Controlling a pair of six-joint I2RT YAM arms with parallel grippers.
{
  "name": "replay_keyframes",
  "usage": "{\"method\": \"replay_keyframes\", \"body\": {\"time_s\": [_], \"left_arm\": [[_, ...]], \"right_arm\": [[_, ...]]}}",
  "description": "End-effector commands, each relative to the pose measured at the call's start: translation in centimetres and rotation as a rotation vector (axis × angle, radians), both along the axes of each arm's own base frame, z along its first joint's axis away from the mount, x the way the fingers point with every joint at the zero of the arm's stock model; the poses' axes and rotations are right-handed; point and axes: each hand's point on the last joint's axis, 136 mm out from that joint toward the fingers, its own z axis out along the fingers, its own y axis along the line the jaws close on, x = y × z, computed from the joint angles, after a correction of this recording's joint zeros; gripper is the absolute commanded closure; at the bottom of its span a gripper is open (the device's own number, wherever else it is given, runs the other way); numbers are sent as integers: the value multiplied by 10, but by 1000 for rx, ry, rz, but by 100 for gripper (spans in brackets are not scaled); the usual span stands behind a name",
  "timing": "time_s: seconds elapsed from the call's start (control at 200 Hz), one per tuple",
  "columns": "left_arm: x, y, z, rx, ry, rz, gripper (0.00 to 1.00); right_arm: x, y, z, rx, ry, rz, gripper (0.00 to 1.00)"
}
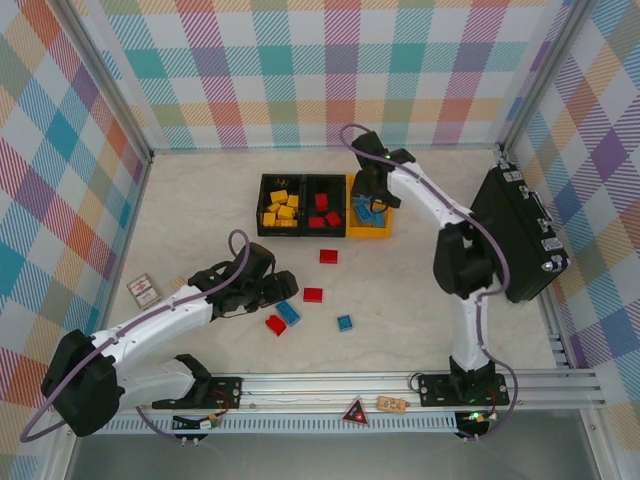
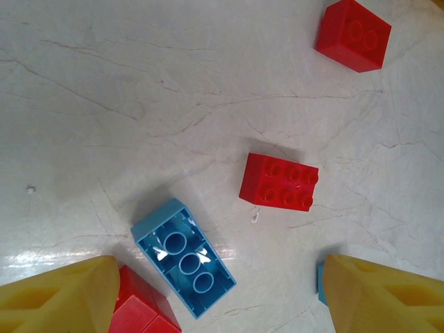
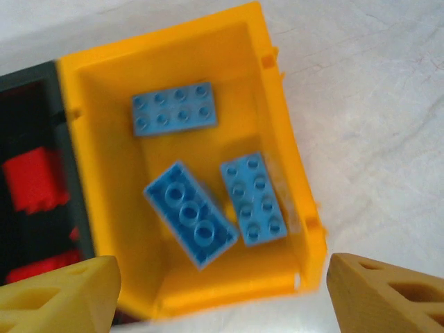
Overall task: Sort the legos into containers by color
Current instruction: Place the lego in the container, then pick up the lego from the bottom-center of the table.
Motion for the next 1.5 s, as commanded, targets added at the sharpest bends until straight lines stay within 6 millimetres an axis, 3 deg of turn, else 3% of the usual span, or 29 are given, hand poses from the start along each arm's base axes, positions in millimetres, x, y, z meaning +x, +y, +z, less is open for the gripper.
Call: {"method": "replay_keyframes", "body": {"time_s": [0.0, 0.225, 0.415, 0.56, 0.745, 0.935, 1.095, 1.495], "left_arm": [[-9, 7, 1, 31, 12, -10, 24], [-17, 13, -2, 54, 32, -9, 24], [-27, 6, -2, 20, 55, -59, 25], [-46, 5, -7, -21, 111, -96, 25], [-60, 17, -16, -27, 138, -60, 26], [-60, 20, -21, -26, 136, -36, 25], [-61, 22, -24, -13, 141, -31, 25], [-62, 24, -30, -18, 143, -12, 25]], "right_arm": [[-20, 12, 31, 88, -83, 82, 22], [-94, 21, 19, 136, -35, 220, 22], [-167, 39, -20, 174, 105, 360, 23], [-219, 51, -50, 141, 210, 459, 24], [-267, 68, -86, 90, 329, 538, 23], [-281, 79, -112, 24, 391, 558, 17], [-281, 85, -127, -13, 426, 549, 20], [-279, 88, -132, -67, 437, 555, 55]]}}
